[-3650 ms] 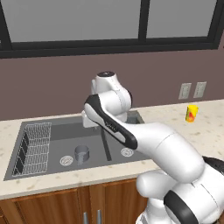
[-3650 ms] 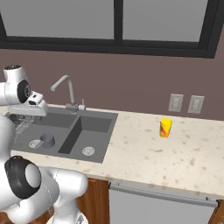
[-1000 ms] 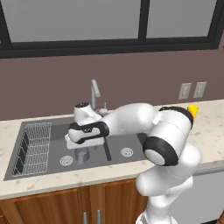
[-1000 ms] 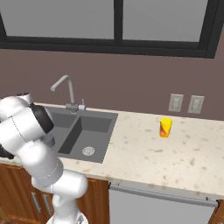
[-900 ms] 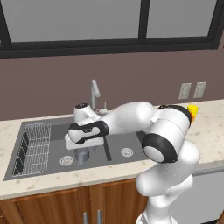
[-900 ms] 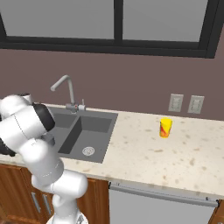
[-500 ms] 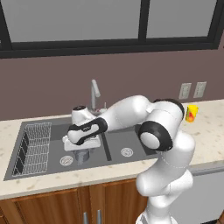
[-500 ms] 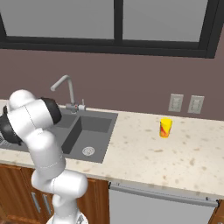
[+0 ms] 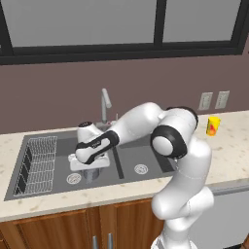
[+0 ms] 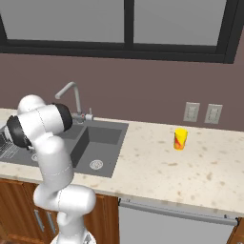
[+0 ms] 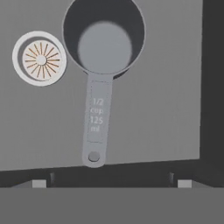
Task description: Move any existing items from the left basin to the right basin for drying. Then move the cup from the counter to the left basin of the sink for washing.
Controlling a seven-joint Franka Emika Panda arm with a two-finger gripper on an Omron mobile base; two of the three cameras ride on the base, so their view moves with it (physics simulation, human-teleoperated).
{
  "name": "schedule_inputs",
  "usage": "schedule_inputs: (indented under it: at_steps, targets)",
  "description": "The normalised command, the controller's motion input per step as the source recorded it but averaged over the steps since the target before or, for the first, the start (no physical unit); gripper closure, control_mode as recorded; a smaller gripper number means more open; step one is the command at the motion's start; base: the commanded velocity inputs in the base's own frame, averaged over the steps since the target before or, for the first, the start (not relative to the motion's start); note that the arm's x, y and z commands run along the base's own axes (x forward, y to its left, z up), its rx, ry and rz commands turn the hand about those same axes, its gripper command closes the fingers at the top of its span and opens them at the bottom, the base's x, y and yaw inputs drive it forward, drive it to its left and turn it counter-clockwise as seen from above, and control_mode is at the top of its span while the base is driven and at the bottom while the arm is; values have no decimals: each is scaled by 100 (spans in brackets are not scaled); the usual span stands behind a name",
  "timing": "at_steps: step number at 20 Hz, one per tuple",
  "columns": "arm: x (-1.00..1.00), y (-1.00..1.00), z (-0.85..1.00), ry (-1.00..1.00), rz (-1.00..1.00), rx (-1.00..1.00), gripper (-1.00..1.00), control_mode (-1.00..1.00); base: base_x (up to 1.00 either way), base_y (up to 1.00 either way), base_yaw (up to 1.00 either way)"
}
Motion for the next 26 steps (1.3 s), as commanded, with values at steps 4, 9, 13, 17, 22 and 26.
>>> schedule_inputs:
  at_steps: [4,9,13,17,22,26]
  targets:
    - [6,3,-20,0,-5,-1,-100,-100,0,0,0]
    - [10,4,-17,0,-4,0,-100,-100,0,0,0]
    - [12,3,-17,0,-4,0,-100,-100,0,0,0]
    - [14,0,-18,0,-4,0,-100,-100,0,0,0]
    - [18,3,-18,0,-4,0,-100,-100,0,0,0]
    - [16,4,-17,0,-4,0,-100,-100,0,0,0]
